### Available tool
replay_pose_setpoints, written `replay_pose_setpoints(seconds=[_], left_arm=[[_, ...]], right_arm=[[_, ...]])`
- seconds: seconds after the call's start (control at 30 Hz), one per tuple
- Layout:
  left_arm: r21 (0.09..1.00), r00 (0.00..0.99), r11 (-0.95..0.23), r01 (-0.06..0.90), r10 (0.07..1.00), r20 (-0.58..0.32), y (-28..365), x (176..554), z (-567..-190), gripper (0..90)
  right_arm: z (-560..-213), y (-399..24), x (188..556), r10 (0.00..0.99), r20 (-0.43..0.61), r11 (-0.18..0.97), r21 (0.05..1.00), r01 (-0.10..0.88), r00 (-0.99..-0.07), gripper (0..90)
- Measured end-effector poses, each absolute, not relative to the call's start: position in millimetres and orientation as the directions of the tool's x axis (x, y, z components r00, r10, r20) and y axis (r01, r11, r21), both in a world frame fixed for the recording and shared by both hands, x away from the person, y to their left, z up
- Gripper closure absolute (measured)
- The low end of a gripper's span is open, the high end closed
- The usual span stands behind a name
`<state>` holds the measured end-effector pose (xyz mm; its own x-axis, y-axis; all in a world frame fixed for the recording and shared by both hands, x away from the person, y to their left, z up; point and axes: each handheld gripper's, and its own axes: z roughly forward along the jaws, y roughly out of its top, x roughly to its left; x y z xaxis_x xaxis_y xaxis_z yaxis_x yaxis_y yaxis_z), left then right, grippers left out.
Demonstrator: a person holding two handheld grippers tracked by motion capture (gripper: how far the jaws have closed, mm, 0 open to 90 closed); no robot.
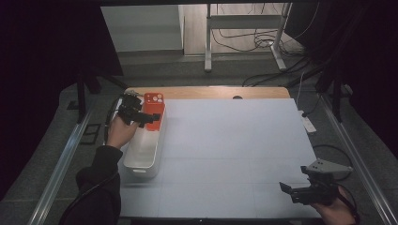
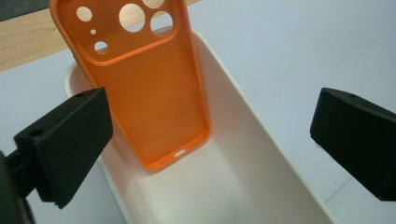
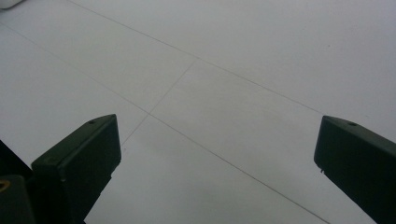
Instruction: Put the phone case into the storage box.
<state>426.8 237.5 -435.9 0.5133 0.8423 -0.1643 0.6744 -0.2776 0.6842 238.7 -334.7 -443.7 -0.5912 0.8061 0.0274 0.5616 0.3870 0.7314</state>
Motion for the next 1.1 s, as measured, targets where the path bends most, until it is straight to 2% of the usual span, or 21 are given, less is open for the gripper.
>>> replay_pose_setpoints(seconds=[0.63,1.1], left_arm=[[0.708,0.556,-0.301,0.639,0.817,-0.155,226.0,401.8,-432.3,0.0],[0.710,0.546,-0.297,0.638,0.825,-0.145,221.7,386.9,-432.8,0.0]], right_arm=[[-443.8,-333.6,238.6,0.804,0.021,0.395,0.728,0.560,-0.594,0.5],[-444.0,-333.1,238.8,0.804,0.022,0.397,0.725,0.563,-0.595,0.5]])
